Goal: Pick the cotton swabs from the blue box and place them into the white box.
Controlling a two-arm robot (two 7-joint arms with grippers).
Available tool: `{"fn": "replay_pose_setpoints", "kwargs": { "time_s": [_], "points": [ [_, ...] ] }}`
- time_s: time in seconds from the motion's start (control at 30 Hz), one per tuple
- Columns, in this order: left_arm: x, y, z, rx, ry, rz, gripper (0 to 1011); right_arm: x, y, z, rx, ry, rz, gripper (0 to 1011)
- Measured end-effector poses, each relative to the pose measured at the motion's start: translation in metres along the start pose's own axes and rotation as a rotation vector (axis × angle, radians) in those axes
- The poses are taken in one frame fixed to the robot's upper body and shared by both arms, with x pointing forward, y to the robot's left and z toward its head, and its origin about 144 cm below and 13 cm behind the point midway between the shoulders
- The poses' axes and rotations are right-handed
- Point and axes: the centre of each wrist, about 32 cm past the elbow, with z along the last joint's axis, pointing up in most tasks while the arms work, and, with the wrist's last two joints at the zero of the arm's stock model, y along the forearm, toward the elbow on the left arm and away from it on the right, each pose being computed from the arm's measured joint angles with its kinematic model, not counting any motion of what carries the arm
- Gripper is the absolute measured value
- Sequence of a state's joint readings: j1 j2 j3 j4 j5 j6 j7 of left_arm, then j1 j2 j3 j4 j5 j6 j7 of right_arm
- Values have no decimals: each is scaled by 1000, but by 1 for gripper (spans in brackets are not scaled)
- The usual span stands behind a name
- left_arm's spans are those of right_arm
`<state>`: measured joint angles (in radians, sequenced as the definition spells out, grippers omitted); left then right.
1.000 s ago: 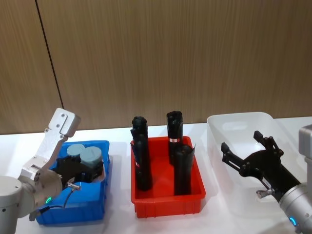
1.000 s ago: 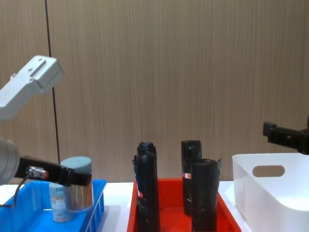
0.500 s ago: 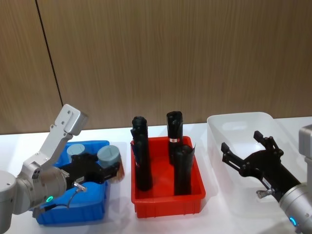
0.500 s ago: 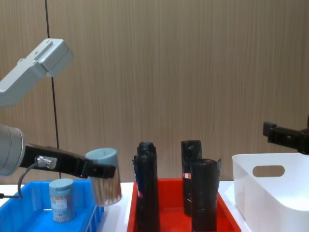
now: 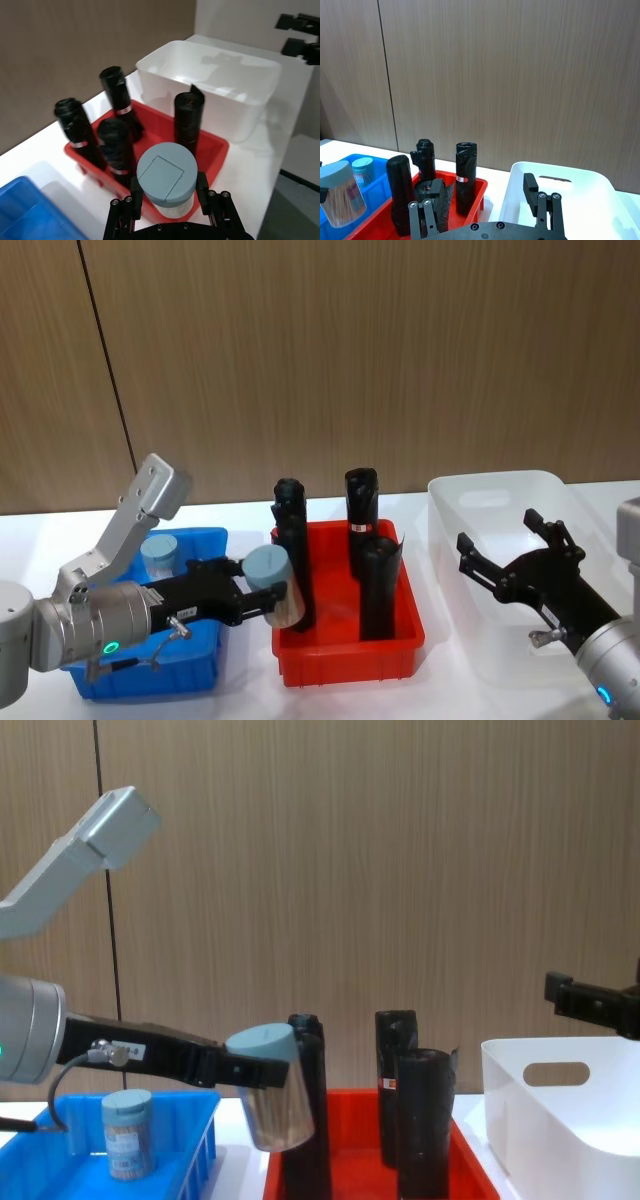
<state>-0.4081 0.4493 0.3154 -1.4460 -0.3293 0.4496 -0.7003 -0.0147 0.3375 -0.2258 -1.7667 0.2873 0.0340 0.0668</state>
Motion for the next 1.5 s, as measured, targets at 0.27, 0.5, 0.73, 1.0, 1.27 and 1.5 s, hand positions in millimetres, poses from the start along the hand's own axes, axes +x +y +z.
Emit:
{"fn": "replay_pose_setpoints", "kwargs": {
  "time_s": [0.27, 0.5, 0.73, 1.0, 1.27, 1.5],
  "points": [
    [8, -6, -1, -26, -8, -118, 651, 0, 0, 0, 0, 0, 0, 1002],
    [11, -9, 0, -35, -21, -169, 651, 0, 0, 0, 0, 0, 0, 1002],
    [13, -11, 1, -45, -38, -198, 651, 0, 0, 0, 0, 0, 0, 1002],
    [14, -11, 1, -51, -48, -212, 651, 0, 0, 0, 0, 0, 0, 1002],
    [14, -11, 1, -56, -54, -220, 651, 1, 0, 1, -2, -1, 20, 1002],
    [15, -11, 1, -58, -57, -224, 651, 2, 0, 4, -21, 10, 78, 1002]
  ]
}}
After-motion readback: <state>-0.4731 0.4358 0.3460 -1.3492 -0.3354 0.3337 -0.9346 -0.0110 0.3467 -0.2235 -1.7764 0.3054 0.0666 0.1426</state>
